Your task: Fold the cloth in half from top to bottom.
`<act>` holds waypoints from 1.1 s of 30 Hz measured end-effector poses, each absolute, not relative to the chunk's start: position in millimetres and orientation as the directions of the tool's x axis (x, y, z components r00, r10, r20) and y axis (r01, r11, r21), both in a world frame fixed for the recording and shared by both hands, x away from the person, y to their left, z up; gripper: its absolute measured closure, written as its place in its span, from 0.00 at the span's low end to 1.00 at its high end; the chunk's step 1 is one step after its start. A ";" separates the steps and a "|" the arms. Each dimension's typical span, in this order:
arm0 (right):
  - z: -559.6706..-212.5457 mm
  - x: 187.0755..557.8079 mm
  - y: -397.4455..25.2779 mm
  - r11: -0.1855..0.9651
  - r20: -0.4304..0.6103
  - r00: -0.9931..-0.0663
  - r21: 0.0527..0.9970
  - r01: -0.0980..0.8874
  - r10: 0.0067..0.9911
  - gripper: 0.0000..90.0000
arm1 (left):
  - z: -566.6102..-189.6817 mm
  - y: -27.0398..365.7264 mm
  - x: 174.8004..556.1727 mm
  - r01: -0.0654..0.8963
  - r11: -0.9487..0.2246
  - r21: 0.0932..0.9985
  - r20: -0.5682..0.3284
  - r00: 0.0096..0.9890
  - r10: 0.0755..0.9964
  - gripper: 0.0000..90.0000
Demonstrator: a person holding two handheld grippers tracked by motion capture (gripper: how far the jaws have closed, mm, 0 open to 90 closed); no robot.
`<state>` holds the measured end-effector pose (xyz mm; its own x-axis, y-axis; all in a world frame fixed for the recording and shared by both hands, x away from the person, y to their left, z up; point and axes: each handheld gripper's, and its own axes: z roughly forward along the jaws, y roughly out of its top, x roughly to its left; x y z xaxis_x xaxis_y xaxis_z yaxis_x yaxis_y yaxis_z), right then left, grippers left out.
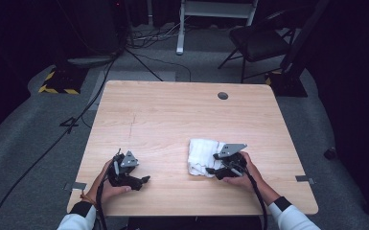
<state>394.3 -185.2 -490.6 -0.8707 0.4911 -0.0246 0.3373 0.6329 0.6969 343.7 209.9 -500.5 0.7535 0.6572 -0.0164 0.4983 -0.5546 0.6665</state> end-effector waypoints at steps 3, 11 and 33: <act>-490.4 404.6 -185.3 0.631 -0.017 -0.870 0.696 0.344 0.493 0.39 | -503.4 217.1 343.3 0.484 -0.540 0.689 -0.016 0.754 0.656 0.19; -490.2 440.7 -182.1 0.632 -0.008 -0.875 0.694 0.344 0.484 0.39 | -503.6 217.3 343.6 0.485 -0.538 0.690 -0.015 0.752 0.659 0.18; -488.4 484.9 -156.3 0.643 -0.011 -0.869 0.677 0.358 0.495 0.38 | -503.8 215.7 345.1 0.483 -0.538 0.691 -0.016 0.754 0.657 0.18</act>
